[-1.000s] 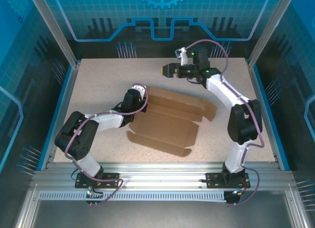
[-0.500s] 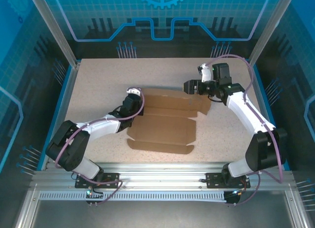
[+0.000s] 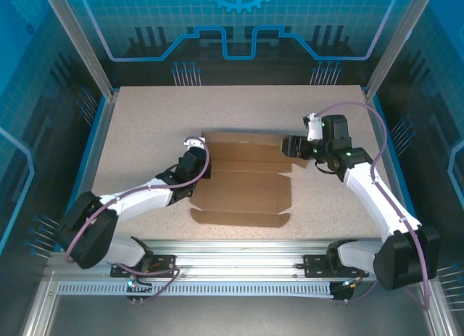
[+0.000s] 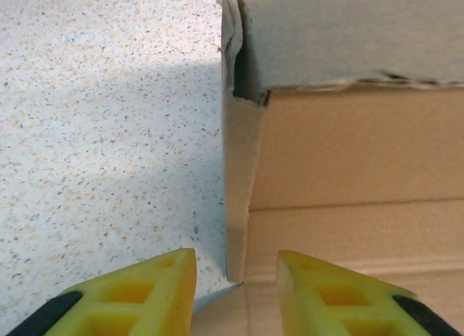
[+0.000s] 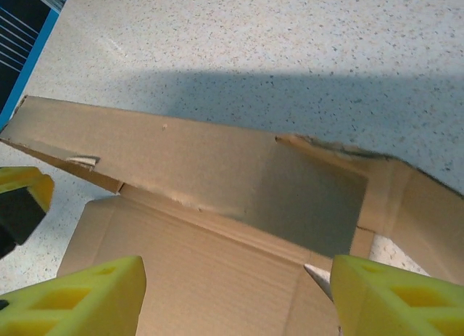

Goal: Fold the paper box

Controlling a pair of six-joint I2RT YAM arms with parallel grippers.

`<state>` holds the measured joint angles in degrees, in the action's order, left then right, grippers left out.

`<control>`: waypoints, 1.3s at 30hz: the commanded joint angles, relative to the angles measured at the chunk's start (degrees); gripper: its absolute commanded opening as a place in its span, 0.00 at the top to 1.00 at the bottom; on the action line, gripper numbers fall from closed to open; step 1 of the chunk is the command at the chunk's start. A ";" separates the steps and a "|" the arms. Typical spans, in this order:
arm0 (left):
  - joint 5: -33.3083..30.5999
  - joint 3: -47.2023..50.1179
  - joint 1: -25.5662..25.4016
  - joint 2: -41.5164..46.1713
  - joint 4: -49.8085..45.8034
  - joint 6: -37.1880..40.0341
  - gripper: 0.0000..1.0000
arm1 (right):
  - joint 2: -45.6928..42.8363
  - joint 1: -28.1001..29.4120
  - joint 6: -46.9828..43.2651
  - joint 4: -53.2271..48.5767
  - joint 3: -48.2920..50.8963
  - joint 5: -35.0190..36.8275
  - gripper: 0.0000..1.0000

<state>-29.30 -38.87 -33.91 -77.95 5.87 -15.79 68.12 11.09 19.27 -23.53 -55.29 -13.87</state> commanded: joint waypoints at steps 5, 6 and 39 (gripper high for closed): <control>5.83 4.37 -2.97 11.28 -7.07 -3.47 0.55 | -6.24 -3.85 3.09 2.19 10.07 -3.81 0.32; 6.95 4.74 -3.58 12.20 -7.35 -4.12 0.53 | -6.78 -3.99 3.49 3.46 11.40 -4.67 0.32; 13.20 -15.97 -21.75 -17.79 -10.44 -20.36 0.01 | 2.08 -3.29 7.39 29.23 30.06 -12.41 0.00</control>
<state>-16.82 -53.32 -55.35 -94.24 -2.74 -33.61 69.21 7.49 26.41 3.07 -25.91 -26.13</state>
